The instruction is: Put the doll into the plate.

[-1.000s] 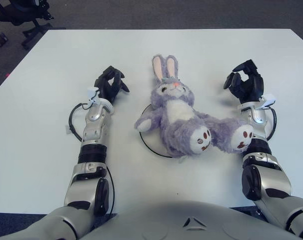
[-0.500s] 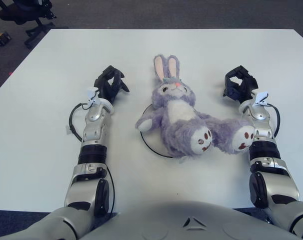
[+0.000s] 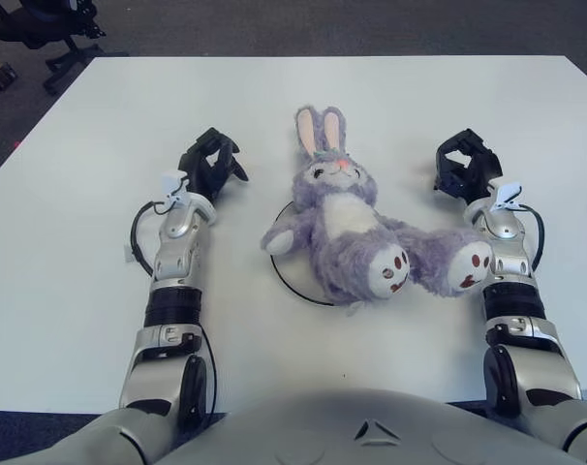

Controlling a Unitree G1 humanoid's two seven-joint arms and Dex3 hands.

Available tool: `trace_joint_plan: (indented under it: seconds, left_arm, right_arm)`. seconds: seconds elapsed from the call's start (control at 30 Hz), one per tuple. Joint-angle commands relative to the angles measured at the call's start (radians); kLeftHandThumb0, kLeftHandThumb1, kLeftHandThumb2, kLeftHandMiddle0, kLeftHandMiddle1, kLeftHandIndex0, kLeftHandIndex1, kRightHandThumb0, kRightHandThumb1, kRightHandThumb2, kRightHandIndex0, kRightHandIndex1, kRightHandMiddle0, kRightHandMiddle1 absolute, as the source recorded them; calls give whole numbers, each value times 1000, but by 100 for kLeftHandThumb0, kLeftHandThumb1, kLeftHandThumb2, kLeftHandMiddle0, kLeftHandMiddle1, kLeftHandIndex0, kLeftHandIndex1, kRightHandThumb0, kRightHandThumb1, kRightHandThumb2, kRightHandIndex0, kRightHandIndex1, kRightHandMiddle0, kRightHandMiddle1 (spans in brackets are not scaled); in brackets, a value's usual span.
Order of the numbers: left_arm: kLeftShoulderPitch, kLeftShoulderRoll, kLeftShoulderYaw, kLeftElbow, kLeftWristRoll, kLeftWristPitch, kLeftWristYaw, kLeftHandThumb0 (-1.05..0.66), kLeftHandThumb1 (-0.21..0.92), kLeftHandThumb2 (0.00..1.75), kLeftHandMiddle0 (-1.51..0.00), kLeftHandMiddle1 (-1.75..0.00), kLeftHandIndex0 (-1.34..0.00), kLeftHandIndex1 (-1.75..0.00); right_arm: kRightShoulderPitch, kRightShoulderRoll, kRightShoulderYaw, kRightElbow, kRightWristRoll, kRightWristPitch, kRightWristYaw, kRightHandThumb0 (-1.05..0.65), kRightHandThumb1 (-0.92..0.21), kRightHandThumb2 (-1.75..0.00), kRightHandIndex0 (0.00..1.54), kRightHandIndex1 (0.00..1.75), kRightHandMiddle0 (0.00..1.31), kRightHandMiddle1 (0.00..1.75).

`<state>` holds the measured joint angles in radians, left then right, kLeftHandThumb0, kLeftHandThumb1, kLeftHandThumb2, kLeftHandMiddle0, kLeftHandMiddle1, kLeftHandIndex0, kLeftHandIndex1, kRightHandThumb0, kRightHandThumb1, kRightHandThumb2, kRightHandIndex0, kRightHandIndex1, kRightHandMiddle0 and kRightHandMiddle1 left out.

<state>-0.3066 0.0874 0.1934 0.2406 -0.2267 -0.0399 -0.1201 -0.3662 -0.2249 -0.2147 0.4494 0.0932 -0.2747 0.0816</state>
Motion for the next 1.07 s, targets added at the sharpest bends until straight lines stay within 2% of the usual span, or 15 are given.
trace_joint_plan:
  seconds: [0.0,1.03]
  left_arm:
    - [10,7,-1,-10,-5,5,-14,-22,92,30,-95,-175,-70,-175]
    - [10,2,0,-5,-5,-14,-27,-21,92,29,-92,-175,-68,-175]
  right_arm:
    - [19,9,-11,-19,18,-23,0,-38,-68,-83,95,175,35,175]
    - [33,8,-10,-46,21,-13,-4,-37,-71,-79,95,175,33,175]
